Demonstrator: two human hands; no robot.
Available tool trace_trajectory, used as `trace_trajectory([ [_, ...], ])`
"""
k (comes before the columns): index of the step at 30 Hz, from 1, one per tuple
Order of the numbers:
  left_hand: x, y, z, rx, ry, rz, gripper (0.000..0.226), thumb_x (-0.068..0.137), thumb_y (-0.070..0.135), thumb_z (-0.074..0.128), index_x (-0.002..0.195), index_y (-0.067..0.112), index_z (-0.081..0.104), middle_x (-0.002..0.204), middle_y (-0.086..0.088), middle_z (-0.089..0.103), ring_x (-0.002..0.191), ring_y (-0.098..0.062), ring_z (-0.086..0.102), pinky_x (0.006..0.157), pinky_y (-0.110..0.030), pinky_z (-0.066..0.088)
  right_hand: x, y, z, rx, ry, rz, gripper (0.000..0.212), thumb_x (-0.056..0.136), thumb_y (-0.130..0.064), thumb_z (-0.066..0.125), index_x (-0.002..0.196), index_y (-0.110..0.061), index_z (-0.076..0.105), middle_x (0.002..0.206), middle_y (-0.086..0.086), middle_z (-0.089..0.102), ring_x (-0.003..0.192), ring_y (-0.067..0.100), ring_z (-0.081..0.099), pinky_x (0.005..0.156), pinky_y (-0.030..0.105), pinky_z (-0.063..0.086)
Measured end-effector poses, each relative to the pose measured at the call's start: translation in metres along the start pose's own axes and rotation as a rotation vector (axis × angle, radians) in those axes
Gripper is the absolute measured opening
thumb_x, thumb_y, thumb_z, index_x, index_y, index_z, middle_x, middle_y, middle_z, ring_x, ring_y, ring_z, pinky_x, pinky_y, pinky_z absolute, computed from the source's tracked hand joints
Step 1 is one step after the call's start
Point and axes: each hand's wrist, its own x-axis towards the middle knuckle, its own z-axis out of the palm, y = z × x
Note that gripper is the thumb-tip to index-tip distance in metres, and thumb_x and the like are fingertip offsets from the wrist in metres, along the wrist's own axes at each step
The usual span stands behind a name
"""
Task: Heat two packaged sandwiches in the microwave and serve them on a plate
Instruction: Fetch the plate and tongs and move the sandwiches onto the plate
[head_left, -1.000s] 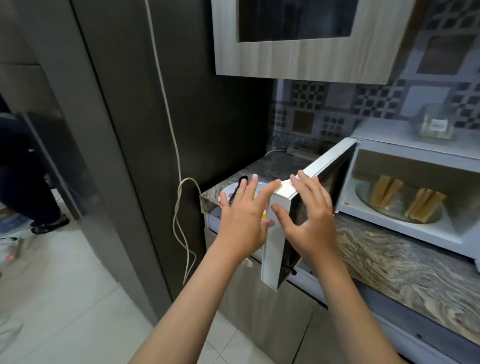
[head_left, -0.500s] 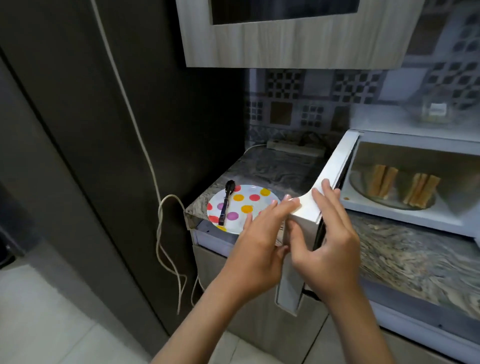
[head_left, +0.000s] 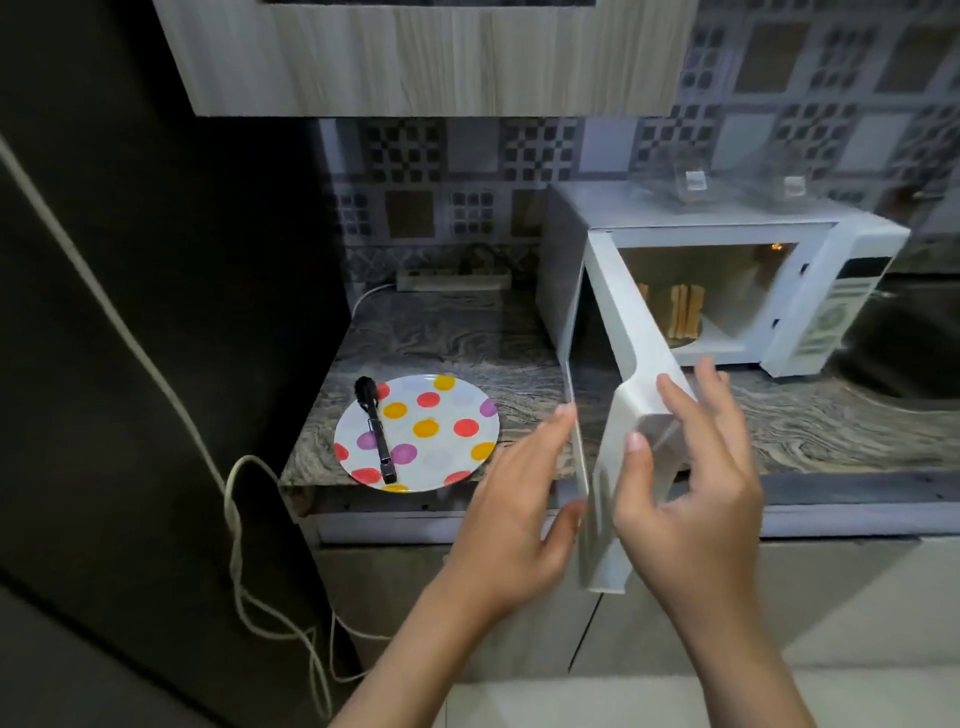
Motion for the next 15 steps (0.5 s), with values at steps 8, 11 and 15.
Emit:
trace_trajectory([
  [8, -0.045, -0.072, -0.038, -0.083, 0.07, -0.283, 0.043, 0.085, 0.034, 0.054, 0.126, 0.022, 0.052, 0.139, 0.008, 0.044, 0.133, 0.0, 0.032, 0.109, -0.019, 0.027, -0.055, -0.039, 0.053, -0.041, 0.032, -0.226, 0.028, 0.087, -0.005, 0.053, 0.11, 0.005, 0.065, 0.126, 0.019, 0.055, 0.125, 0.033, 0.051, 0.107, 0.036, 0.039],
  [11, -0.049, -0.099, -0.045, -0.063, 0.131, -0.44, 0.04, 0.083, 0.029, 0.057, 0.12, 0.015, 0.056, 0.129, 0.0, 0.051, 0.127, -0.011, 0.042, 0.104, -0.026, 0.034, -0.066, -0.032, 0.082, 0.042, -0.141, -0.091, 0.031, 0.088, -0.016, 0.051, 0.111, -0.001, 0.066, 0.122, 0.011, 0.058, 0.121, 0.023, 0.054, 0.104, 0.028, 0.041],
  [15, -0.042, -0.13, -0.05, -0.007, 0.198, -0.655, 0.036, 0.085, 0.02, 0.064, 0.119, 0.013, 0.055, 0.121, -0.005, 0.052, 0.115, -0.022, 0.049, 0.095, -0.03, 0.04, -0.072, -0.004, 0.121, 0.067, -0.301, 0.136, 0.029, 0.084, -0.012, 0.058, 0.112, -0.008, 0.066, 0.118, 0.0, 0.057, 0.116, 0.004, 0.049, 0.101, 0.008, 0.032],
])
